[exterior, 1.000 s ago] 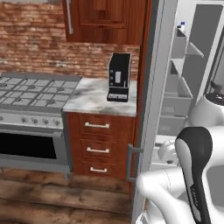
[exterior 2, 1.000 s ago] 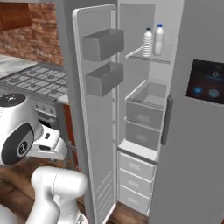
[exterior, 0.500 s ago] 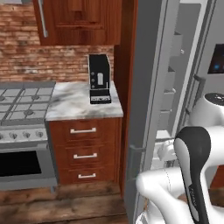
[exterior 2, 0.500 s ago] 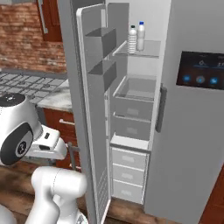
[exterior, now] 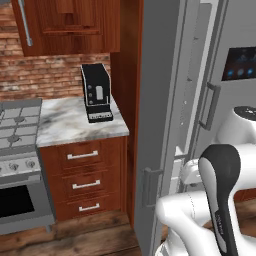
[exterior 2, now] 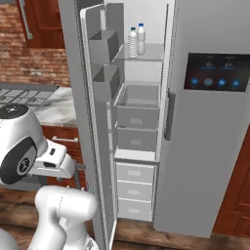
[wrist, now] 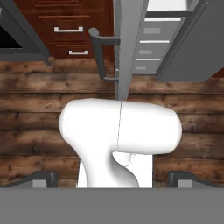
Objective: Take the bottled waters from the counter and place them in the freezer to freeze. Close the freezer door after placing the bottles.
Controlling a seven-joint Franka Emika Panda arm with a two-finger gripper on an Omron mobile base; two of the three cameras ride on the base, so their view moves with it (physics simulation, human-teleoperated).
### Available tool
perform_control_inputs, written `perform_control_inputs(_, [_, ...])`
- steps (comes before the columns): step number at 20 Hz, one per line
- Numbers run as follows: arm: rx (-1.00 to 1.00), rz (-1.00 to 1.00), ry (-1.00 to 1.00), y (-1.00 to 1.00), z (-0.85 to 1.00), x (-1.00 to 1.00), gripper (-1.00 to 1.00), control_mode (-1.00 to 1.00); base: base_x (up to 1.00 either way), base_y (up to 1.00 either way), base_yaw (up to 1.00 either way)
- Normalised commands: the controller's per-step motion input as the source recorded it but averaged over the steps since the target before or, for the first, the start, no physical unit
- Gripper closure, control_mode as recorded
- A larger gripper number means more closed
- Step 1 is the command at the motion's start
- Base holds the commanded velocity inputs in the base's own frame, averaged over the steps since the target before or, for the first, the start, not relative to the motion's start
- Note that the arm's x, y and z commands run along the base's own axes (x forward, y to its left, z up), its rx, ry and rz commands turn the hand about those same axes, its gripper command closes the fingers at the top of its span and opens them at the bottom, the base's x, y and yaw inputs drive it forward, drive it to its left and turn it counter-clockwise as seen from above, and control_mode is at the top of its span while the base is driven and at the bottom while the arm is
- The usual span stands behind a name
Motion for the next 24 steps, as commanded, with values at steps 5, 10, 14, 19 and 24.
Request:
perform_control_inputs(5, [0.00,0.00,0.00,0.00,0.00,0.00,-1.00,1.00,0.00,0.58,-0.02])
perform_control_inputs(10, [0.00,0.00,0.00,0.00,0.00,0.00,-1.00,1.00,0.10,0.18,0.00])
perform_control_inputs(14, [0.00,0.00,0.00,0.00,0.00,0.00,-1.00,1.00,0.20,0.00,0.00])
perform_control_inputs(19, [0.00,0.00,0.00,0.00,0.00,0.00,-1.00,1.00,0.17,0.00,0.00])
perform_control_inputs(24, [0.00,0.00,0.00,0.00,0.00,0.00,-1.00,1.00,0.35,0.00,0.00])
